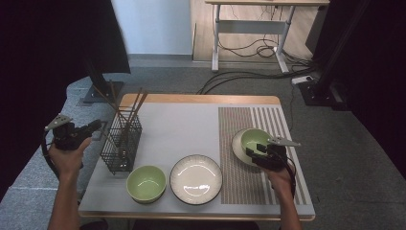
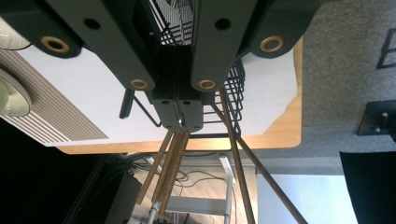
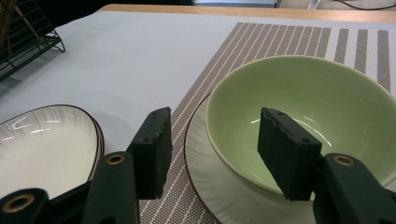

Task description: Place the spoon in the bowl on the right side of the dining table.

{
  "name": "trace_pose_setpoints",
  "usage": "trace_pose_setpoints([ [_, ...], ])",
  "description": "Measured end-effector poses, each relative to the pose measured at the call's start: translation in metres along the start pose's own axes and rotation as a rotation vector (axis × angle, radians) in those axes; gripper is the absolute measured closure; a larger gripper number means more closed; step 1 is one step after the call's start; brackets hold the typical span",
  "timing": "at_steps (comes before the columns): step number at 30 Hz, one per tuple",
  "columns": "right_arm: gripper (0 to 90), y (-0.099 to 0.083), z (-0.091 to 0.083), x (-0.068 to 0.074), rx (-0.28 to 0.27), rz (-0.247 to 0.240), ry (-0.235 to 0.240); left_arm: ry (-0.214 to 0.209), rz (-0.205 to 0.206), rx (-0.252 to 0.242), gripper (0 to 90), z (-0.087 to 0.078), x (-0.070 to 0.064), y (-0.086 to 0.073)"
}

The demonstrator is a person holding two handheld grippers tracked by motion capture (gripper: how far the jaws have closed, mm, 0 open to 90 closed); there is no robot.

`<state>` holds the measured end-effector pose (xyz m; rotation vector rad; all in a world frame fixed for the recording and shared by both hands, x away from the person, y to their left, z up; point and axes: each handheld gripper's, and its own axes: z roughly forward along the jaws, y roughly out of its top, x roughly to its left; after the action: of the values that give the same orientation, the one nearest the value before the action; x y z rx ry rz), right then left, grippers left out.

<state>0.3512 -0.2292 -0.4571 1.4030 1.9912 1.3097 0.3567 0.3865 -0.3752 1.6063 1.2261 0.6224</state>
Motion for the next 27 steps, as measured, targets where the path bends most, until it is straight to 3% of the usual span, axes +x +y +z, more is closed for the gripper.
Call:
trace_pose_setpoints([
  [11,44.8,0.001,0.0,0.001,-0.003,-0.001,0.003,0.015,0.02,-0.052,89.9,-0.019,-0.005,0.011],
  [27,44.8,0.001,-0.001,0.001,-0.006,-0.005,0.006,0.005,0.036,-0.071,90.0,-0.036,-0.015,0.023],
])
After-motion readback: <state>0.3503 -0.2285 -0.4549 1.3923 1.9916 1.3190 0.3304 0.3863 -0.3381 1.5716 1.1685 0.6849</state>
